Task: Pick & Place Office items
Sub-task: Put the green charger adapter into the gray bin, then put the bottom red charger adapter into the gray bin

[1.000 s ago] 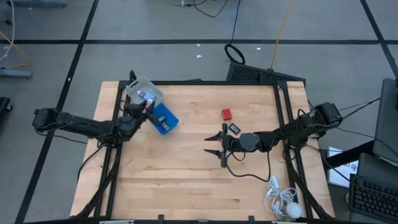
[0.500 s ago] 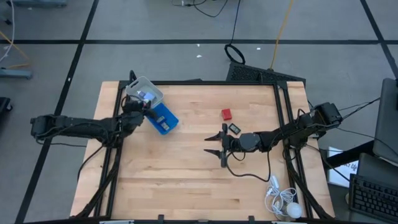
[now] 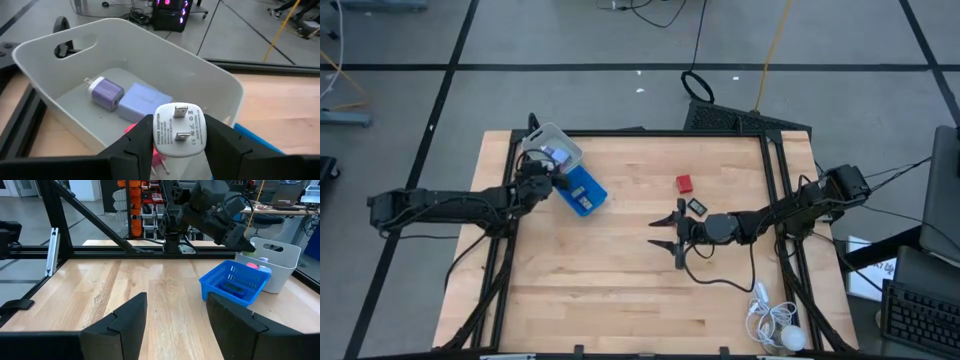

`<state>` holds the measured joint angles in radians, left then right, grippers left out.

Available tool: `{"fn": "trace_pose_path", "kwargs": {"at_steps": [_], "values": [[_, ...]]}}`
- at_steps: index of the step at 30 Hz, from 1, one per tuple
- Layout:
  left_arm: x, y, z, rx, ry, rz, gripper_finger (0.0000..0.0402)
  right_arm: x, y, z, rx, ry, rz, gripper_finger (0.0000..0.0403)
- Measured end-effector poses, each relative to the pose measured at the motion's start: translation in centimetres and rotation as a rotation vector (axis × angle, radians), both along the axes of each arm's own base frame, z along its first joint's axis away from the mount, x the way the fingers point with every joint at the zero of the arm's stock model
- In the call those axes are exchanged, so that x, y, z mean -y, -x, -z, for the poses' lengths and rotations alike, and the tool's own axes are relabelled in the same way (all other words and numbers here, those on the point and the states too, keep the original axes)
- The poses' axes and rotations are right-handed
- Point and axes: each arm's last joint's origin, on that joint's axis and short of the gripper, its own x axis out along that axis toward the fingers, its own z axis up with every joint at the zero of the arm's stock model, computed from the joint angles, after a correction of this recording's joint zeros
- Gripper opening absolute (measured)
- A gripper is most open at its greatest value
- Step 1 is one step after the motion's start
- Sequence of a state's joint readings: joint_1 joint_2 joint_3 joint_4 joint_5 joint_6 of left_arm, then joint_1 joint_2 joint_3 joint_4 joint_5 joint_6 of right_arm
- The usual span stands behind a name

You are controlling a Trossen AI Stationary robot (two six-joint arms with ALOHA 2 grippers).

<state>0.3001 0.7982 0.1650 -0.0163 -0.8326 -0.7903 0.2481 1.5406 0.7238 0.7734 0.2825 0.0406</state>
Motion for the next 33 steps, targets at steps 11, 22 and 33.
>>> {"fn": "trace_pose_path", "kwargs": {"at_steps": [11, 22, 33], "values": [[-0.30, 0.24, 0.26, -0.021, 0.038, 0.009, 0.0139, 0.00, 0.00, 0.00, 0.000, 0.000, 0.000, 0.0196], [-0.31, 0.28, 0.29, -0.031, 0.038, 0.008, 0.0212, 0.00, 0.00, 0.00, 0.000, 0.000, 0.000, 0.0196], [-0.30, 0.28, 0.29, -0.031, 0.037, 0.008, 0.0225, 0.01, 0.00, 0.00, 0.000, -0.001, 0.000, 0.0196]]}}
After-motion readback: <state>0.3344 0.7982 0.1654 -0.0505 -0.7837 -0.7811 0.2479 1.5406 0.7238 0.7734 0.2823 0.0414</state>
